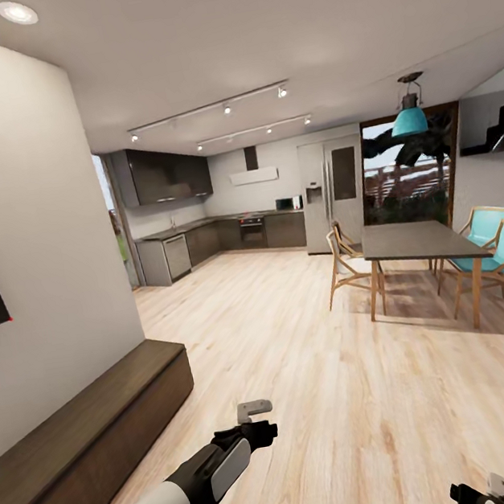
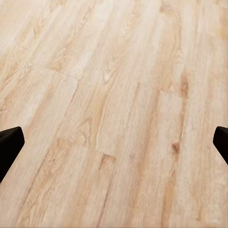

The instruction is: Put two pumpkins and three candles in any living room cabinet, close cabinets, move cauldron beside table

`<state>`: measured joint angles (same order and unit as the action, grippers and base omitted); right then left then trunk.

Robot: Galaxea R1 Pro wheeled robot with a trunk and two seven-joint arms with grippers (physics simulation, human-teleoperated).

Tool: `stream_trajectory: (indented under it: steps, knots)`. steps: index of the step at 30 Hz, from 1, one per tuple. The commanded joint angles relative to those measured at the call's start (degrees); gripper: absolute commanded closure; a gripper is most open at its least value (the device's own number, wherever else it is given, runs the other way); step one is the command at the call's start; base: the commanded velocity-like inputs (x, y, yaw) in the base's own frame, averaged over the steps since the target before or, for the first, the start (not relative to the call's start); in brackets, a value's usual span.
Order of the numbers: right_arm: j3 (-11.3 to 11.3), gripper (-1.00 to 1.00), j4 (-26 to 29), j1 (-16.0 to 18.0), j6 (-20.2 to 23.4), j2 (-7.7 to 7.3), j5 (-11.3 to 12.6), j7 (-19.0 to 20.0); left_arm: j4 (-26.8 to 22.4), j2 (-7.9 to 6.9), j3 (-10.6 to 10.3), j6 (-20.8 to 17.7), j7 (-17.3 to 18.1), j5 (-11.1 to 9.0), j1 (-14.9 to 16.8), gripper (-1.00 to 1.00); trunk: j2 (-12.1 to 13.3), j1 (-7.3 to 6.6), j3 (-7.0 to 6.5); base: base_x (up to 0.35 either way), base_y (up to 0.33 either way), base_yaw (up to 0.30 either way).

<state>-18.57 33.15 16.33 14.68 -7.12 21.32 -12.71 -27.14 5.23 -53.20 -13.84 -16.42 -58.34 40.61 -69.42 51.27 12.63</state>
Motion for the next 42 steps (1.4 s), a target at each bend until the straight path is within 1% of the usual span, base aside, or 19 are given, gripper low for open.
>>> stream_trajectory:
  steps: [1,42]
  knots:
    - [0.03,-1.0,0.11,0.02,0.24,0.0,0.53,-0.3,-0.11,-0.04,-0.41,-0.05,-0.46,-0.45,0.09,-1.0,-0.06,0.01,0.18,0.0,0.0,0.0]
    - [0.2,-1.0,-0.02,0.02,0.59,0.07,0.13,-0.3,-0.19,0.04,-0.41,-0.01,-0.54,-0.37,-0.35,-1.0,-0.06,0.01,4.06,0.0,0.0,0.0]
